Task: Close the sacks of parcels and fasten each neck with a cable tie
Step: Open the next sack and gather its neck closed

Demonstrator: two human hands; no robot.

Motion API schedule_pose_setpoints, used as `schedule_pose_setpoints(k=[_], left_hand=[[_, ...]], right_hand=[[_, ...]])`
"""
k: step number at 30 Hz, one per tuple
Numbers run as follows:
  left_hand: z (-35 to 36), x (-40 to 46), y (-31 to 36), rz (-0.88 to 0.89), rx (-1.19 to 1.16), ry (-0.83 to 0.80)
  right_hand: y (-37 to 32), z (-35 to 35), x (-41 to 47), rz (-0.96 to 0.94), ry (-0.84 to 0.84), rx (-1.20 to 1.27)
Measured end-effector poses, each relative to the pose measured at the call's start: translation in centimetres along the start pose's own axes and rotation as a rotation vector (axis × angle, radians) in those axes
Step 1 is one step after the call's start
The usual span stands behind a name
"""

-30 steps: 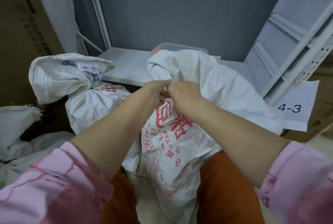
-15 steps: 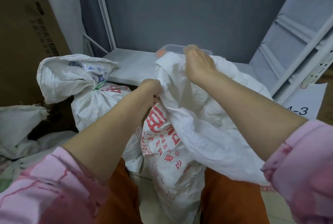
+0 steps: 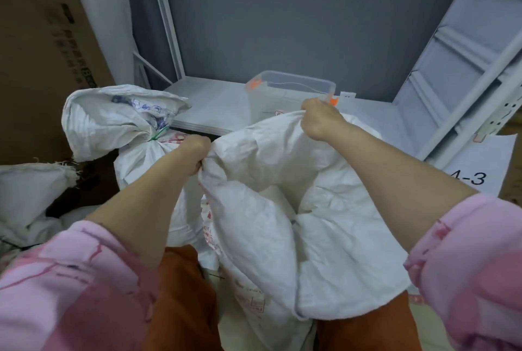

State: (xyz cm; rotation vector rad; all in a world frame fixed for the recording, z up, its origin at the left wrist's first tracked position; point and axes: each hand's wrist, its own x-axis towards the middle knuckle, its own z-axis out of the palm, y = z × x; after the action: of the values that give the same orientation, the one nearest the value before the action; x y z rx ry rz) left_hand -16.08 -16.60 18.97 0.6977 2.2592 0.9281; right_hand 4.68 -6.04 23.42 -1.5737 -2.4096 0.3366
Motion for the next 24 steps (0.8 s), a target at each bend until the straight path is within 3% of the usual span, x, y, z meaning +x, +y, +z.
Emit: schedule_pose_setpoints(k=[2,5,7,9,11,14,19,21,24], left_hand=[[0.2,0.2,-0.2,0.135,0.222,0.193],[1.3,-2.1,1.4,0.424,0.300,0.393],[2.4,-3.4,2.6,0.613,0.392,0.324],[2.9,-3.9,3.0,0.686,0.536,0.190],[2.8,-3.6,3.3,0.657,0.493,0.008],[2.3,-2.4,3.9,0.477,0.233,-0.228],[1.3,-1.2,3.8,0.231,0.008,-0.271],[0.5,-0.9,3.7,0.178,-0.038,-0.308],[-0.4,-0.5,3.0,0.129,-0.143,-0.455]], right_hand=[[-0.4,-0.2,-0.1,-0.021,-0.024,0.006],[-0.5,-1.1,0.1,0.001,-0.042,0.019],[-0.8,-1.6,0.4,0.011,-0.066,0.039],[-0.7,-1.9,0.6,0.018,-0.102,0.085],[-0.2,-2.3,0.4,0.049,-0.165,0.163],[0.6,-2.3,0.0,0.055,-0.196,0.160],[0.6,-1.6,-0.7,-0.222,-0.108,0.209],[0.5,-0.9,-1.1,-0.379,-0.081,0.059],[0.2,0.5,-1.2,-0.440,0.082,-0.245]])
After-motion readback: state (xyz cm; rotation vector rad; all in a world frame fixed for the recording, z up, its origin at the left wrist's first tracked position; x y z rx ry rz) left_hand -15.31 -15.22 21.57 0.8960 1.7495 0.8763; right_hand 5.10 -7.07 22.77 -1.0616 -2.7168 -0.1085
